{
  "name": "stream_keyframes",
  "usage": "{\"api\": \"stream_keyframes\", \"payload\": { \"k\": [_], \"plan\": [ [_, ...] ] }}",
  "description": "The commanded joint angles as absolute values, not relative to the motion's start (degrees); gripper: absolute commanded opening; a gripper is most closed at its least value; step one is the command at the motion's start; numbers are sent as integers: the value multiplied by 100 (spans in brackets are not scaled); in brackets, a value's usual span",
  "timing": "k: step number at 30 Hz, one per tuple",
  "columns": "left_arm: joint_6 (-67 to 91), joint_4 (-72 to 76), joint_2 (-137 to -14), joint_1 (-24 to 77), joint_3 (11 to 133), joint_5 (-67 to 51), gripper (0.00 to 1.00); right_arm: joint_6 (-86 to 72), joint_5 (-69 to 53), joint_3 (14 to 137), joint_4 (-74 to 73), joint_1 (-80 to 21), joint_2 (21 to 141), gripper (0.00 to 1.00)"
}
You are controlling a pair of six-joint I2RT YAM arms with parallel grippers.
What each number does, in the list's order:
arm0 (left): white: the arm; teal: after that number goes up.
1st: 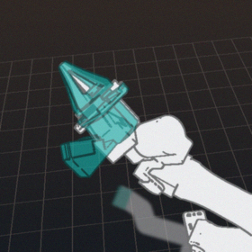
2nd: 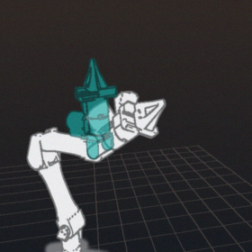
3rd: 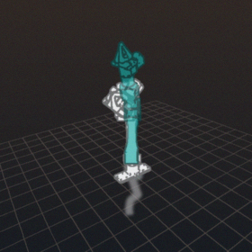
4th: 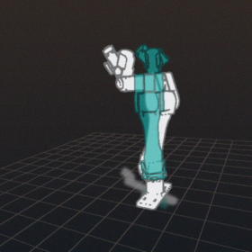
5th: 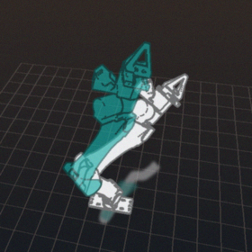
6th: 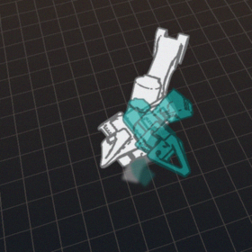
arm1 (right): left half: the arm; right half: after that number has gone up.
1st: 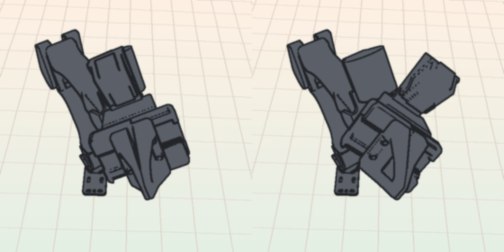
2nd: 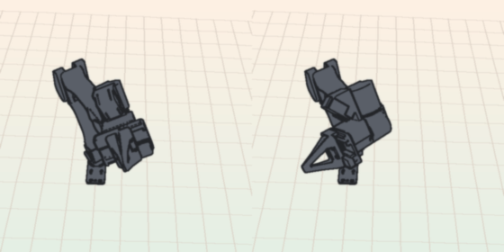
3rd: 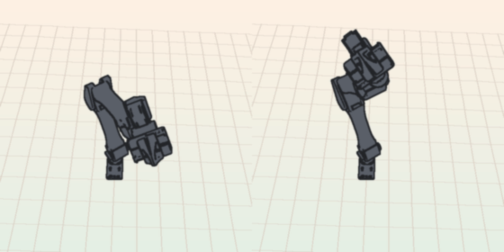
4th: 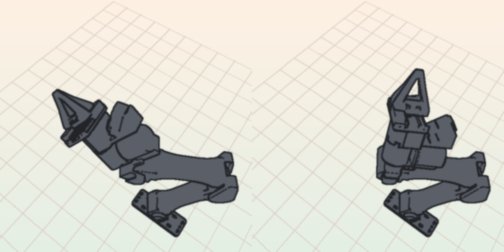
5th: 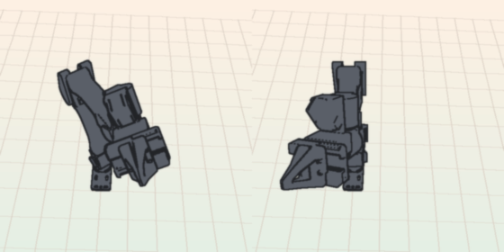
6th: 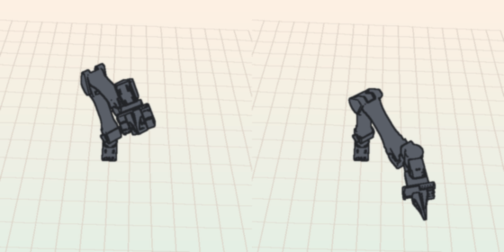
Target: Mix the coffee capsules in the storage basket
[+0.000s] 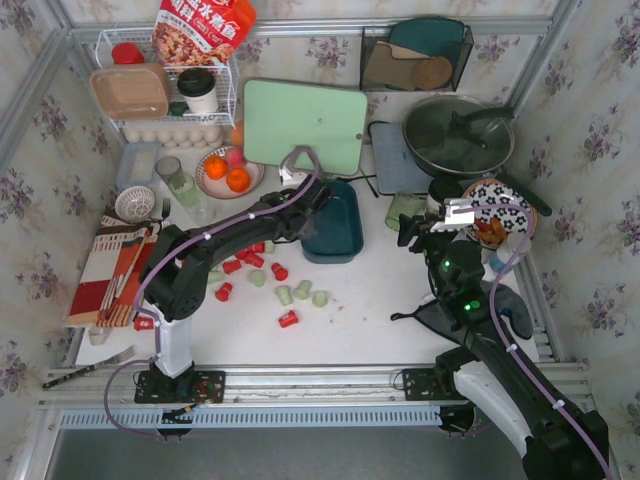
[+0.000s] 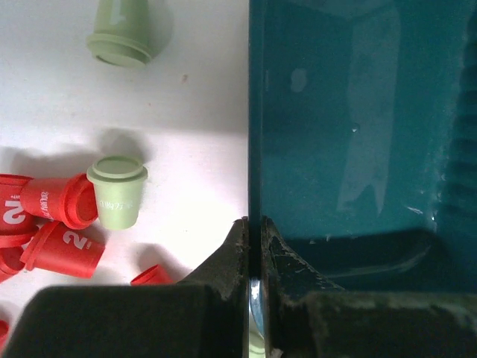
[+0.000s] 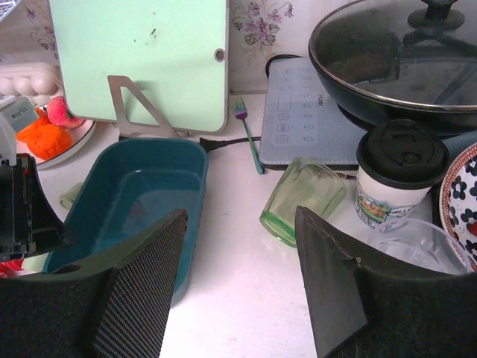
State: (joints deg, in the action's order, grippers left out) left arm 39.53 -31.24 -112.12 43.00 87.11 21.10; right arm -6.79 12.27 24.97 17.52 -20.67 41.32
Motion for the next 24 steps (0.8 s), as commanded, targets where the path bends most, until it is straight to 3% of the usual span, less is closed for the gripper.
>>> {"api": "stream_keyframes", "payload": {
  "k": [1, 8, 20, 24],
  "plan": [
    [4891, -3233, -11258, 4293, 8880, 2565, 0, -705, 1249, 2523, 1802, -2071, 4113, 67],
    [4886, -3149, -11758, 4273, 9396, 2184, 0, -703, 1288, 2517, 1808, -2074, 4109, 67],
    [4198, -2703, -11300, 4079, 9024, 2036, 40, -738, 1268, 2526, 1774, -2073, 4171, 74],
    [3565, -2762, -10729, 4120, 8779, 2083, 44, -738, 1255, 2531, 1767, -2070, 4199, 75]
  ]
}}
